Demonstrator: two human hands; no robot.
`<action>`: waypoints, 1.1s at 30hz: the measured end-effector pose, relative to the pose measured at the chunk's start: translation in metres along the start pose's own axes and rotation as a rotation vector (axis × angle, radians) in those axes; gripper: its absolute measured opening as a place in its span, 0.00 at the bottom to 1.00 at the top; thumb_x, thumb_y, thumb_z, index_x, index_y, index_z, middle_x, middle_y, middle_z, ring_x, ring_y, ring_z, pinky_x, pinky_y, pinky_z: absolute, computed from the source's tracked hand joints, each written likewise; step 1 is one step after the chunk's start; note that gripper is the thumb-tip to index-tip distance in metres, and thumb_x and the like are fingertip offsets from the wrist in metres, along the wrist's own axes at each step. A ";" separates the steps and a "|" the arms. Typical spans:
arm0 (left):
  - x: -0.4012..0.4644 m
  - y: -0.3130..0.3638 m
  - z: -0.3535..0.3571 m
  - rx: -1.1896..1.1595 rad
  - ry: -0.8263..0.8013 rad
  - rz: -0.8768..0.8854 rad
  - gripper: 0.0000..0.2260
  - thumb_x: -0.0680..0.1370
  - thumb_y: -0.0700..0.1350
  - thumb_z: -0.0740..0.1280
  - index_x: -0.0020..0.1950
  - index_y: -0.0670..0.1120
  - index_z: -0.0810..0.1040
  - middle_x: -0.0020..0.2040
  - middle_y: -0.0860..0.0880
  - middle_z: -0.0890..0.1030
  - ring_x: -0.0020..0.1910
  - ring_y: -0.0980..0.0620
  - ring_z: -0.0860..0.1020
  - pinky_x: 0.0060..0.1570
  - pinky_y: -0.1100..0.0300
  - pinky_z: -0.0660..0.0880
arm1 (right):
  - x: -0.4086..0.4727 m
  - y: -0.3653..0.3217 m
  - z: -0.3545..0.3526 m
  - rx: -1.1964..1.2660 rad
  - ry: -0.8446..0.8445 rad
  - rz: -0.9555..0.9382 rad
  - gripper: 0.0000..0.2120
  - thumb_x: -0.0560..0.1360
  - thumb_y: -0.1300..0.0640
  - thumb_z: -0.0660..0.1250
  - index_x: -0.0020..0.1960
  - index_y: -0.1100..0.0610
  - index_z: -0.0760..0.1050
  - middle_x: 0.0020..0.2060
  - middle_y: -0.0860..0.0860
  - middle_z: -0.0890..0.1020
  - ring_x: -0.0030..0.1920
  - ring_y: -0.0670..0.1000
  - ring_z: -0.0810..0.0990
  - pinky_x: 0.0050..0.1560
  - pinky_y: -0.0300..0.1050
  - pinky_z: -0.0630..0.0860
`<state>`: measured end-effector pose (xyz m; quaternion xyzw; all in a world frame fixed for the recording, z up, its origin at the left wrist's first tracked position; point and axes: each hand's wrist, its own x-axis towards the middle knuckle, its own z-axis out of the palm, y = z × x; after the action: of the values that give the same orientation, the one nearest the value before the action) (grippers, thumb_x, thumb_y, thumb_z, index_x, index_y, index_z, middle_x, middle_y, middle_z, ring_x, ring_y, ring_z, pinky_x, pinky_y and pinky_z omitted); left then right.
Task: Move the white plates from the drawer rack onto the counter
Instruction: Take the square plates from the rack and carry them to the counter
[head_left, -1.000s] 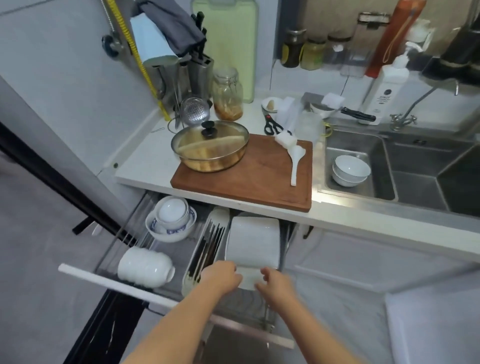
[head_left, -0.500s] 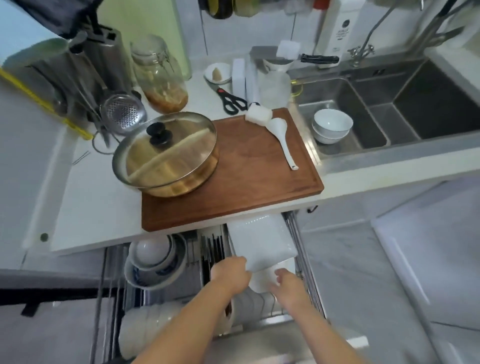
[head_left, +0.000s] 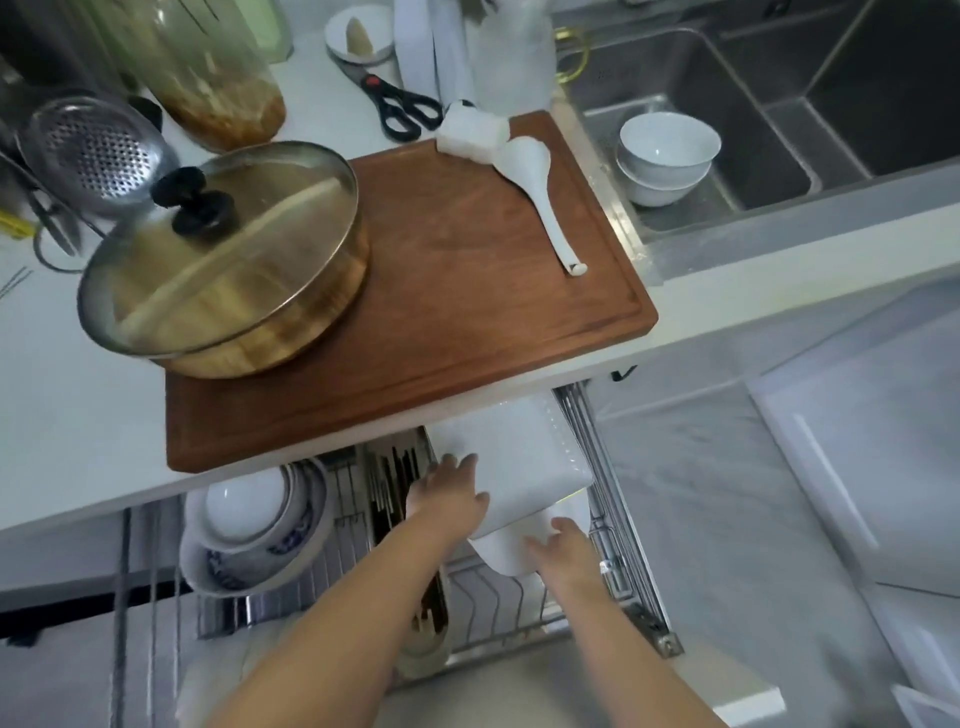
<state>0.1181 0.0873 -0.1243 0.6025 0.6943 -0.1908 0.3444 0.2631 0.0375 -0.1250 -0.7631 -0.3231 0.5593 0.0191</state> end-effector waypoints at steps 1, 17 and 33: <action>0.010 0.001 0.002 -0.010 0.016 -0.009 0.26 0.80 0.52 0.57 0.77 0.51 0.54 0.75 0.47 0.61 0.73 0.45 0.62 0.66 0.48 0.68 | 0.008 0.002 0.003 0.039 0.002 0.019 0.22 0.74 0.58 0.65 0.66 0.62 0.67 0.52 0.58 0.80 0.55 0.57 0.79 0.54 0.45 0.74; 0.045 -0.006 0.078 -0.246 0.257 -0.245 0.36 0.79 0.38 0.61 0.79 0.50 0.42 0.79 0.45 0.44 0.78 0.44 0.52 0.70 0.52 0.66 | 0.079 -0.001 0.053 0.694 0.181 0.154 0.14 0.74 0.63 0.64 0.58 0.61 0.69 0.52 0.60 0.80 0.48 0.56 0.75 0.60 0.62 0.75; 0.056 -0.020 0.077 -0.489 0.287 -0.292 0.35 0.80 0.40 0.60 0.79 0.49 0.38 0.78 0.42 0.58 0.66 0.43 0.75 0.55 0.53 0.76 | 0.081 0.000 0.055 0.997 0.171 0.137 0.16 0.75 0.71 0.58 0.58 0.56 0.68 0.42 0.53 0.76 0.47 0.58 0.74 0.50 0.51 0.76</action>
<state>0.1163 0.0702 -0.2202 0.4165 0.8402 0.0211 0.3466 0.2294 0.0608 -0.2136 -0.7236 0.0365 0.5812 0.3706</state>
